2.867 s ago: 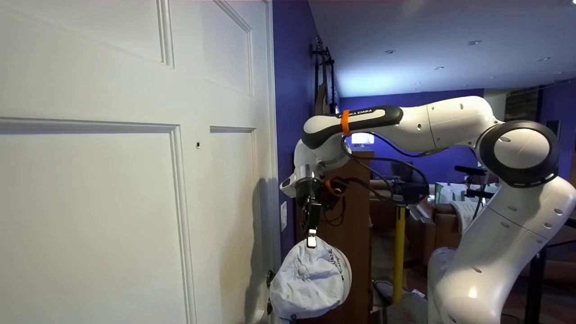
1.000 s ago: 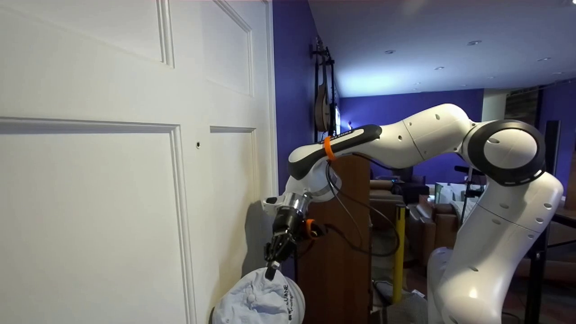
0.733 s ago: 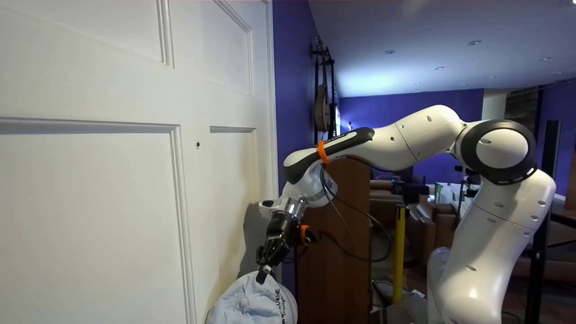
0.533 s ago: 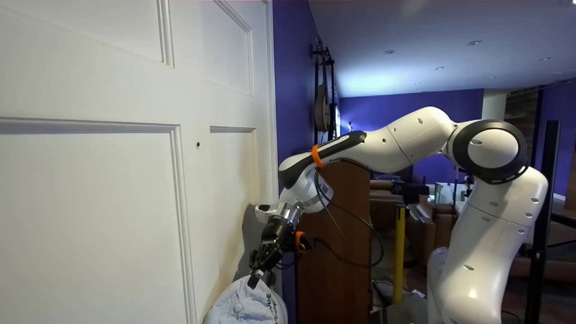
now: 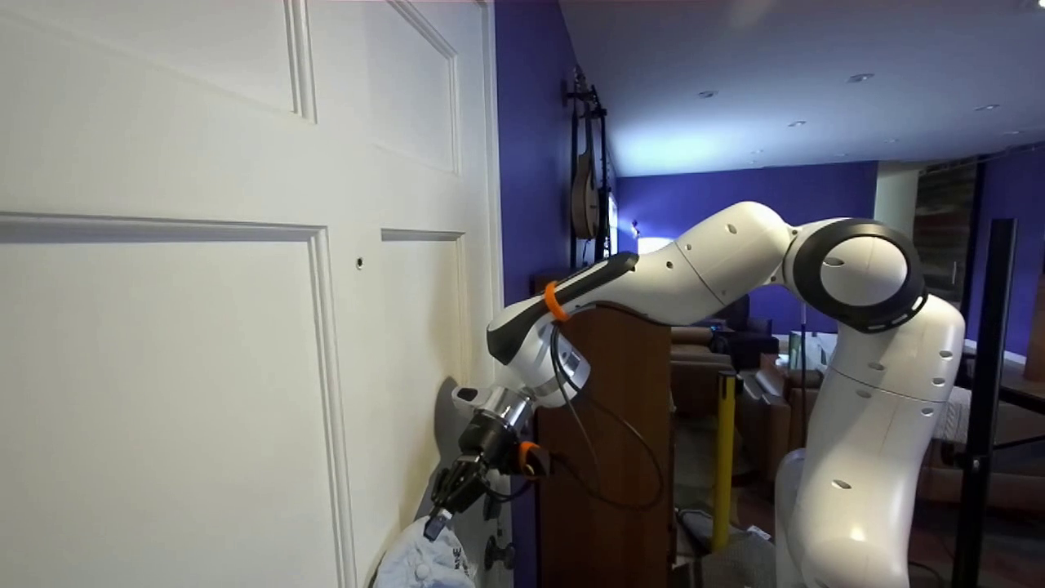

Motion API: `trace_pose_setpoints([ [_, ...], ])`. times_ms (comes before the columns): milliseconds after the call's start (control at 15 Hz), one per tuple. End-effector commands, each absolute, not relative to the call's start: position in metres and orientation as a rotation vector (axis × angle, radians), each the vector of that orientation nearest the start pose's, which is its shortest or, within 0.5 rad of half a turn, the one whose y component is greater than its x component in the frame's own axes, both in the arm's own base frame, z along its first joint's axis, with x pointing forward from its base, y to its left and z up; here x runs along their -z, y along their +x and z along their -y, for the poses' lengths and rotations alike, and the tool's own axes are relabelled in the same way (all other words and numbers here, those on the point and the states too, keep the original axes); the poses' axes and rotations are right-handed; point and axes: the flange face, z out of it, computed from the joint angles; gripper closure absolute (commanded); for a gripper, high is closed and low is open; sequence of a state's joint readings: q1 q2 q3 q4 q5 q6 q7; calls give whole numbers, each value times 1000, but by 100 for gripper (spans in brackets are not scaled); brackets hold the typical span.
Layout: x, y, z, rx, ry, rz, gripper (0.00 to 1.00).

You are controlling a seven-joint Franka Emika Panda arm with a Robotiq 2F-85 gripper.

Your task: Hang the snapback on the door

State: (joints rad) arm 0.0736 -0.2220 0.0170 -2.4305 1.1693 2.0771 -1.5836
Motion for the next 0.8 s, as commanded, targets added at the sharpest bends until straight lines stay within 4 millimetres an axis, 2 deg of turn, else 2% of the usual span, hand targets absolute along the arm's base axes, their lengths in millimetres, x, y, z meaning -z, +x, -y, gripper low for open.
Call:
trace_pose_setpoints([
  [0, -394, 466, -92, 757, -2061, 1037, 99],
  [333, -386, 467, -86, 760, -2156, 993, 99],
  [733, -377, 459, -75, 758, -2256, 918, 99],
])
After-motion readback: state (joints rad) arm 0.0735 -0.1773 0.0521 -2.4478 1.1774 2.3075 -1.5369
